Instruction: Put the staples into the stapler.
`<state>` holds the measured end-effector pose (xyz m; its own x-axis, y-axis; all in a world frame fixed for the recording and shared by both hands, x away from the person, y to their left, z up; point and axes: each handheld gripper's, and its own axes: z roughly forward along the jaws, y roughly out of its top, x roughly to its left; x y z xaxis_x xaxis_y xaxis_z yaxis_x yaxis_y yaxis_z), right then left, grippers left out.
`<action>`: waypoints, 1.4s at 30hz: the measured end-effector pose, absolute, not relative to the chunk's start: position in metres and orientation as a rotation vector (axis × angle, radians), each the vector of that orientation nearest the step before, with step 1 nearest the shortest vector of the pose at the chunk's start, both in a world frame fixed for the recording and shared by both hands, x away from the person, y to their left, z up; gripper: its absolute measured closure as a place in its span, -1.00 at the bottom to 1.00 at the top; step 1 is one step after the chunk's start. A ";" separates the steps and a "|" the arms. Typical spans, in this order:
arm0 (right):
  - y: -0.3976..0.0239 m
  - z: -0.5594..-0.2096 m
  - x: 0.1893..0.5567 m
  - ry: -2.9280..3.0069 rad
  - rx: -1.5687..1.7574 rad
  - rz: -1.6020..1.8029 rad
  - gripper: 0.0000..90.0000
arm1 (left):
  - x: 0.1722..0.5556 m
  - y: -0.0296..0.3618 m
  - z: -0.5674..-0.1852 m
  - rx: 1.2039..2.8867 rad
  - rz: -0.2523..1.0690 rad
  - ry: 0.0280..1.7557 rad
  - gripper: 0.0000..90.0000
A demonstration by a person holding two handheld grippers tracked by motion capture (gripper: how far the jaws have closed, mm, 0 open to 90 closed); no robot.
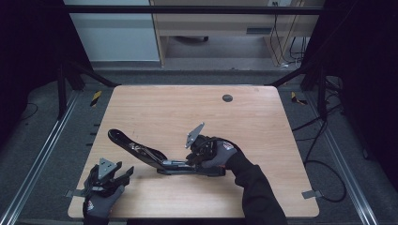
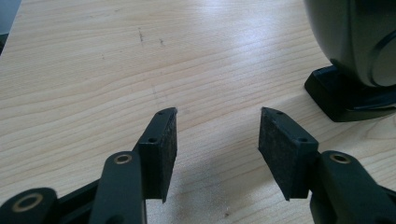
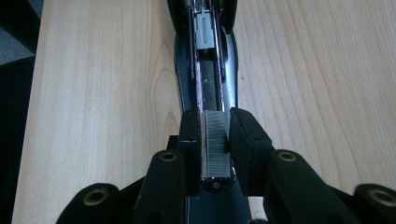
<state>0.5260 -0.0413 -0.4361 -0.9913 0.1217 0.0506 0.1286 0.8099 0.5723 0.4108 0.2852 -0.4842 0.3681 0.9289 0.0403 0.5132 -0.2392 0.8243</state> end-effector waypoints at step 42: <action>-0.044 -0.443 0.514 -2.978 -0.216 -0.954 0.62 | 0.410 0.284 -0.484 1.884 0.711 1.252 0.03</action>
<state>0.5141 -0.0436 -0.4426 -0.9905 0.1290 0.0485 0.1332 0.8051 0.5779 0.4103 0.2841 -0.4841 0.3667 0.9294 0.0414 0.5123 -0.2389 0.8249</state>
